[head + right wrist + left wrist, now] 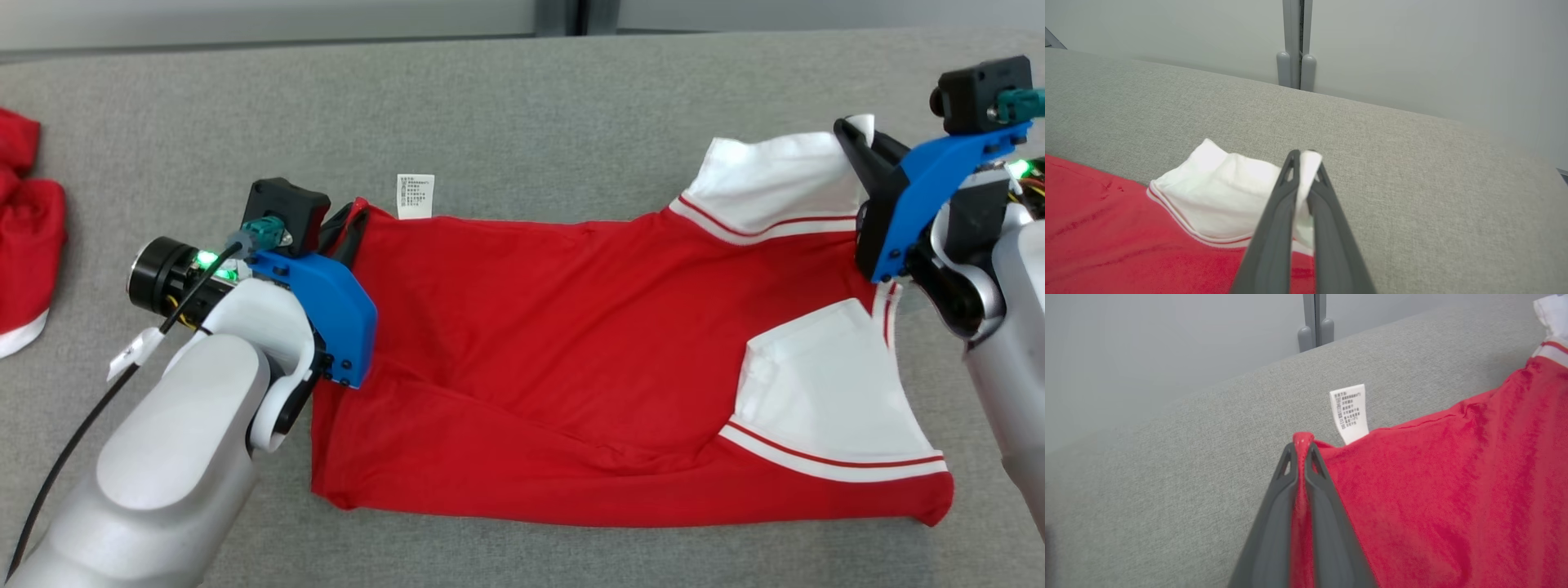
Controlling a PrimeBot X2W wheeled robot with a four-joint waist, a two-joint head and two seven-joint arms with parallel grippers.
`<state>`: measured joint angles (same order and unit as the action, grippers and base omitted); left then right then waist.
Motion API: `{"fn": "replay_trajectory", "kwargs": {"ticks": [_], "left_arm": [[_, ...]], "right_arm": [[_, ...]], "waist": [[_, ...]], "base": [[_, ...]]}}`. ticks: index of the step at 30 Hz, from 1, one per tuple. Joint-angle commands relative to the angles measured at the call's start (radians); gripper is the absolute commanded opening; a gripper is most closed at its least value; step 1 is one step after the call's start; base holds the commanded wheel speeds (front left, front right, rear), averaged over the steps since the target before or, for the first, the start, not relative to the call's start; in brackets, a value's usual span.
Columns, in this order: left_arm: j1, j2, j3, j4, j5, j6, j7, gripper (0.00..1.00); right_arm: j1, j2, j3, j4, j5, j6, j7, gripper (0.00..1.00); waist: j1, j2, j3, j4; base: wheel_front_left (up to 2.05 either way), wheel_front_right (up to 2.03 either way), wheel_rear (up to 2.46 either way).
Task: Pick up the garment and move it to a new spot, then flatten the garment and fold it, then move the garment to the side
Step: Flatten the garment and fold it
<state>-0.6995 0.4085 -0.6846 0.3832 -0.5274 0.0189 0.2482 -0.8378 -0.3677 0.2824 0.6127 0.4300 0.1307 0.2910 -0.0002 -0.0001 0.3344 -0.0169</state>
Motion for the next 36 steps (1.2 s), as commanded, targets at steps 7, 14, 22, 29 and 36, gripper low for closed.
{"fn": "replay_trajectory", "kwargs": {"ticks": [7, 14, 22, 29, 36], "left_arm": [[0.081, 0.033, 0.004, -0.091, -0.015, 0.026, -0.004, 0.00], [0.168, 0.090, 0.007, -0.157, -0.004, 0.052, -0.038, 0.00], [0.267, 0.156, 0.007, -0.282, -0.015, 0.101, -0.004, 0.00], [0.344, 0.158, 0.009, -0.327, -0.036, 0.153, 0.007, 0.00], [0.388, 0.136, 0.017, -0.285, -0.050, 0.184, -0.028, 0.00]], "right_arm": [[0.161, -0.047, 0.006, -0.183, 0.037, 0.000, 0.006, 0.00], [0.331, -0.059, -0.018, -0.334, 0.026, 0.000, 0.025, 0.00], [0.465, -0.070, -0.050, -0.451, -0.019, 0.000, 0.101, 0.00], [0.561, -0.045, -0.100, -0.509, -0.032, 0.000, 0.118, 0.00], [0.642, -0.005, -0.132, -0.553, -0.047, 0.000, 0.099, 0.00]], "waist": [[0.0002, 0.0001, -0.066, -0.035], [0.0002, 0.0001, -0.080, -0.044], [0.0002, 0.0001, -0.079, -0.047], [0.0002, 0.0001, -0.078, -0.042], [0.0002, 0.0001, -0.079, -0.047]], "base": [[0.00, 0.00, 0.00], [0.00, 0.00, 0.00], [0.00, 0.00, 0.00], [0.00, 0.00, 0.00], [0.00, 0.00, 0.00]]}}
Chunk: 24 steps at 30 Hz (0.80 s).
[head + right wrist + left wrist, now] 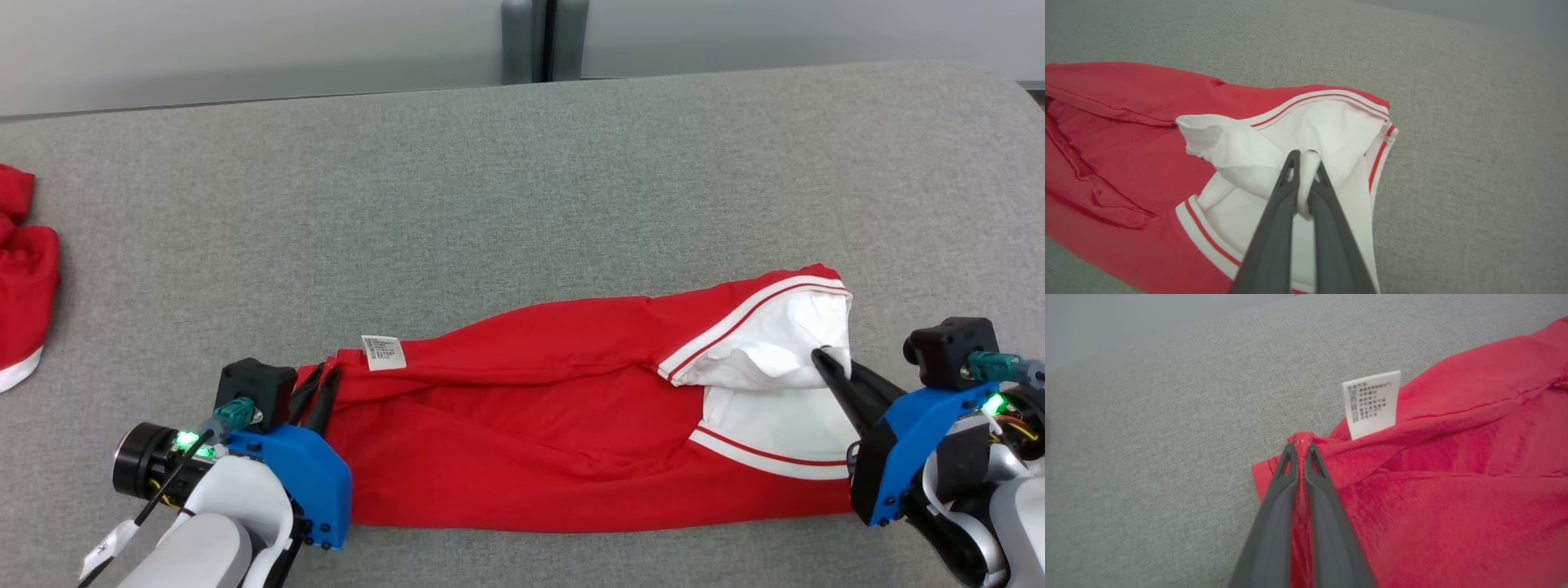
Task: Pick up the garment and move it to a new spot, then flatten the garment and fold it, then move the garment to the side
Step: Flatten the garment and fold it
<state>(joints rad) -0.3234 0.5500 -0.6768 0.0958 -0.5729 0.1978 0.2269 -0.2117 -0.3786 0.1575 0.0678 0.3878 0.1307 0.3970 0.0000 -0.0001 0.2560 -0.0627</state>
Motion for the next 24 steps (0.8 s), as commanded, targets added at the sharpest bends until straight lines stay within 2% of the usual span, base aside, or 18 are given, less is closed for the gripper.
{"fn": "replay_trajectory", "kwargs": {"ticks": [1, 11, 12, 13, 14, 15, 16, 24], "left_arm": [[0.017, -0.009, 0.011, 0.008, -0.009, 0.008, -0.013, 0.00], [0.060, -0.028, 0.022, 0.024, -0.033, 0.032, -0.052, 0.00], [0.064, -0.031, 0.022, 0.023, -0.034, 0.034, -0.054, 0.04], [0.067, -0.033, 0.023, 0.022, -0.037, 0.039, -0.057, 0.27], [0.071, -0.033, 0.023, 0.019, -0.038, 0.043, -0.060, 0.45], [0.078, -0.035, 0.027, 0.017, -0.041, 0.050, -0.065, 1.00], [0.086, -0.036, 0.031, 0.012, -0.042, 0.057, -0.073, 1.00], [0.169, -0.032, 0.079, -0.066, -0.059, 0.124, -0.150, 1.00]], "right_arm": [[0.026, 0.013, -0.011, -0.012, -0.009, 0.000, -0.011, 0.00], [0.118, 0.063, -0.049, -0.001, -0.052, 0.000, -0.045, 0.00], [0.126, 0.069, -0.051, 0.003, -0.058, 0.000, -0.048, 0.00], [0.134, 0.074, -0.052, 0.006, -0.065, 0.000, -0.051, 0.06], [0.140, 0.080, -0.053, 0.009, -0.069, 0.000, -0.057, 0.29], [0.145, 0.086, -0.058, 0.013, -0.072, 0.000, -0.061, 0.47], [0.153, 0.090, -0.062, 0.015, -0.076, 0.000, -0.067, 0.98], [0.235, 0.118, -0.116, 0.006, -0.097, 0.000, -0.081, 1.00]], "waist": [[0.0000, 0.0001, -0.001, -0.002], [0.0000, 0.0001, -0.019, -0.003], [0.0000, 0.0001, -0.021, -0.003], [0.0000, 0.0001, -0.023, -0.003], [0.0000, 0.0001, -0.026, -0.002], [0.0000, 0.0001, -0.029, -0.002], [0.0000, 0.0001, -0.032, -0.002], [0.0000, 0.0001, -0.066, 0.003]], "base": [[0.00, 0.00, 0.00], [0.00, 0.00, 0.00], [0.00, 0.00, 0.00], [0.00, 0.00, 0.00], [0.00, 0.00, 0.00], [0.00, 0.00, 0.00], [0.00, 0.00, 0.00], [0.00, 0.00, 0.00]]}}
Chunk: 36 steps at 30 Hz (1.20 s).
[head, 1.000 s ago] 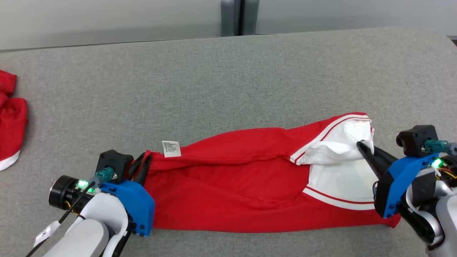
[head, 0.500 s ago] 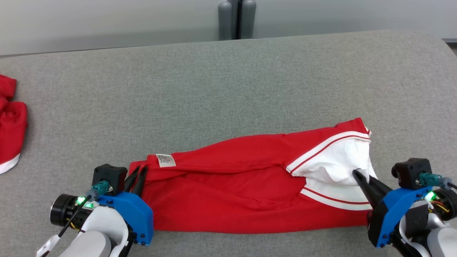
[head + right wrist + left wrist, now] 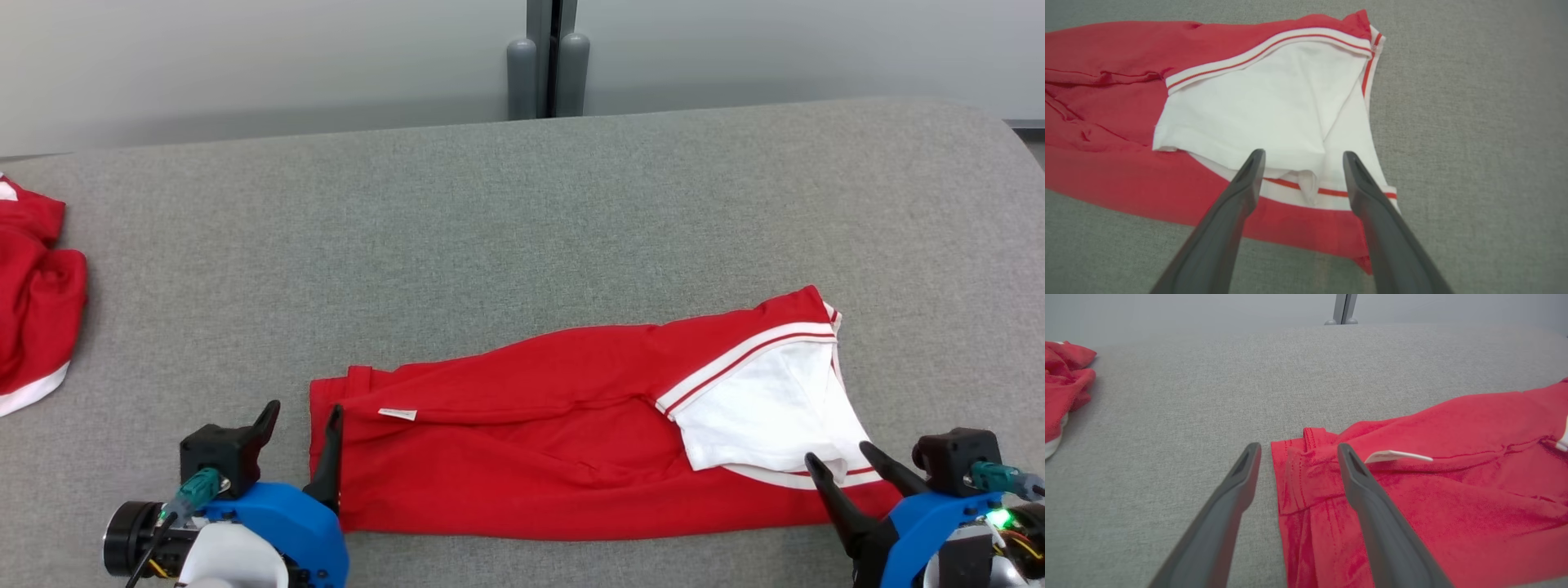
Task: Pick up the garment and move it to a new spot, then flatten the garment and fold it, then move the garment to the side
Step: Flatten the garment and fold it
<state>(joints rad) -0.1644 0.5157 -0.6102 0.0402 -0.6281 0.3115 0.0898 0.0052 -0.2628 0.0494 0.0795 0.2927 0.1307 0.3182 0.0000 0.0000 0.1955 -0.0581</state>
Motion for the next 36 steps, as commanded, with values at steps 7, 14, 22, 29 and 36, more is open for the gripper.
{"fn": "replay_trajectory", "kwargs": {"ticks": [7, 14, 22, 29, 36], "left_arm": [[0.059, -0.024, 0.062, -0.045, -0.022, 0.058, -0.097, 1.00], [0.044, -0.081, 0.071, -0.006, -0.027, 0.080, -0.156, 1.00], [0.030, -0.116, 0.066, 0.036, -0.034, 0.077, -0.180, 1.00], [0.027, -0.125, 0.065, 0.054, -0.036, 0.080, -0.193, 1.00], [0.014, -0.131, 0.067, 0.066, -0.039, 0.076, -0.208, 1.00]], "right_arm": [[0.051, 0.023, -0.059, -0.044, -0.010, 0.000, 0.005, 1.00], [0.007, 0.037, -0.112, -0.045, -0.028, 0.000, 0.023, 1.00], [-0.071, 0.035, -0.153, 0.042, -0.055, 0.000, 0.064, 1.00], [-0.135, 0.015, -0.199, 0.204, -0.091, 0.000, 0.098, 1.00], [-0.193, 0.014, -0.255, 0.346, -0.101, 0.000, 0.103, 1.00]], "waist": [[0.0000, 0.0000, -0.042, 0.005], [0.0000, 0.0000, -0.079, 0.029], [0.0000, 0.0000, -0.089, 0.083], [0.0000, 0.0000, -0.069, 0.147], [0.0000, 0.0000, -0.041, 0.193]], "base": [[0.00, 0.00, 0.00], [0.00, 0.00, 0.00], [0.00, 0.00, 0.00], [0.00, 0.00, 0.00], [0.00, 0.00, 0.00]]}}
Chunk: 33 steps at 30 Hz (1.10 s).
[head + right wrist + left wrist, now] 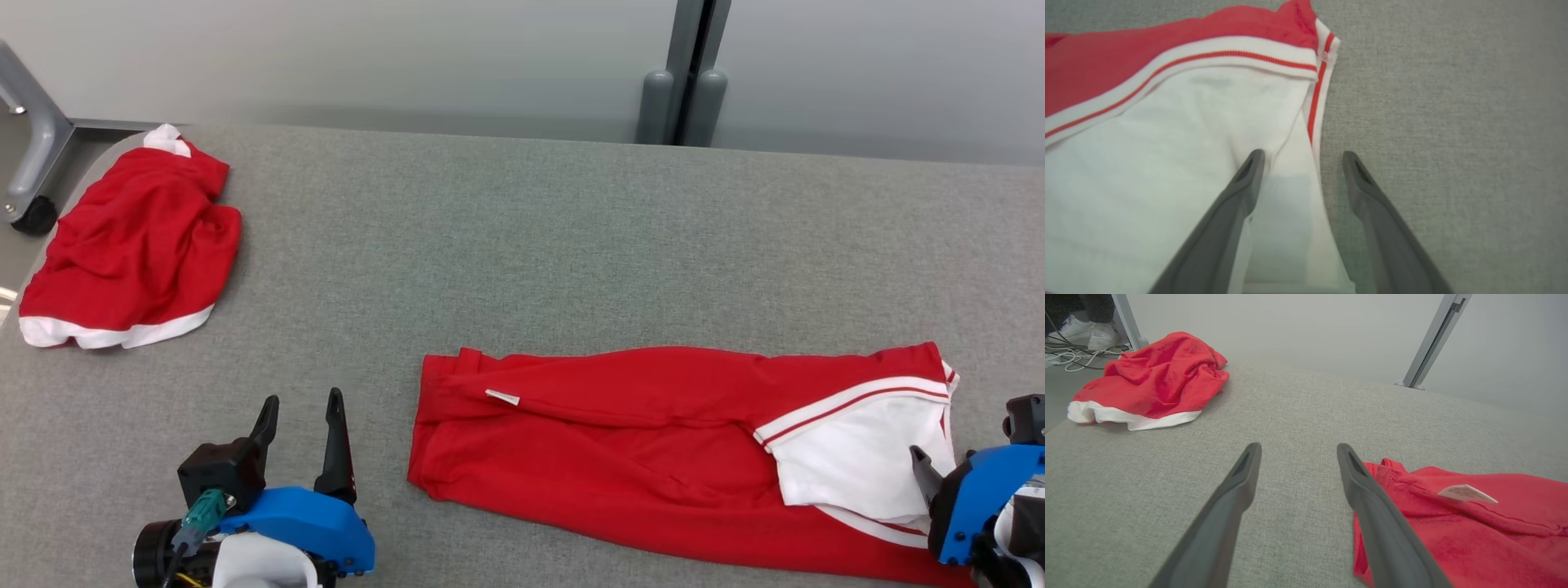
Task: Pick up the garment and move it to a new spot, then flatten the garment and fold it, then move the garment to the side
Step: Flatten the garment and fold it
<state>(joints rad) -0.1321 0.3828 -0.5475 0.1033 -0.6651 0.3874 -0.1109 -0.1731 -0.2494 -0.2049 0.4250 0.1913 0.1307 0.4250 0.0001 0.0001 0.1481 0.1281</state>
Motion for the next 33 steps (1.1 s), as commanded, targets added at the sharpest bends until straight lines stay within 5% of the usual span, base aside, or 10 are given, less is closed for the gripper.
{"fn": "replay_trajectory", "kwargs": {"ticks": [1, 9, 10, 11, 13, 14, 33], "left_arm": [[-0.020, 0.001, 0.005, 0.004, -0.002, 0.000, -0.007, 1.00], [-0.022, 0.003, 0.010, 0.012, -0.008, 0.003, -0.016, 1.00], [-0.023, 0.004, 0.010, 0.012, -0.008, 0.003, -0.016, 1.00], [-0.025, 0.004, 0.011, 0.011, -0.008, 0.003, -0.017, 1.00], [-0.028, 0.005, 0.008, 0.009, -0.007, 0.003, -0.018, 1.00], [-0.030, 0.005, 0.007, 0.009, -0.006, 0.004, -0.017, 1.00], [-0.014, 0.011, 0.004, 0.007, -0.011, 0.010, -0.022, 1.00]], "right_arm": [[-0.021, 0.005, -0.001, 0.015, 0.007, 0.000, -0.002, 1.00], [-0.051, 0.019, 0.058, 0.103, 0.032, 0.002, 0.032, 1.00], [-0.054, 0.020, 0.071, 0.109, 0.033, 0.002, 0.032, 0.94], [-0.057, 0.021, 0.083, 0.113, 0.033, 0.002, 0.030, 0.47], [-0.067, 0.020, 0.104, 0.119, 0.036, 0.002, 0.021, 0.06], [-0.074, 0.018, 0.110, 0.124, 0.036, 0.002, 0.015, 0.00], [-0.045, -0.100, -0.031, 0.037, 0.050, 0.000, -0.059, 0.00]], "waist": [[-0.0001, -0.0001, 0.009, 0.011], [-0.0001, -0.0001, 0.014, 0.013], [-0.0001, -0.0001, 0.015, 0.010], [-0.0001, -0.0001, 0.015, 0.007], [-0.0001, -0.0001, 0.016, -0.001], [-0.0001, -0.0001, 0.016, -0.005], [-0.0001, -0.0001, -0.040, -0.148]], "base": [[0.00, 0.00, 0.00], [0.00, 0.00, 0.00], [0.00, 0.00, 0.00], [0.00, 0.00, 0.00], [0.00, 0.00, 0.00], [0.00, 0.00, 0.00], [0.00, 0.00, 0.00]]}}
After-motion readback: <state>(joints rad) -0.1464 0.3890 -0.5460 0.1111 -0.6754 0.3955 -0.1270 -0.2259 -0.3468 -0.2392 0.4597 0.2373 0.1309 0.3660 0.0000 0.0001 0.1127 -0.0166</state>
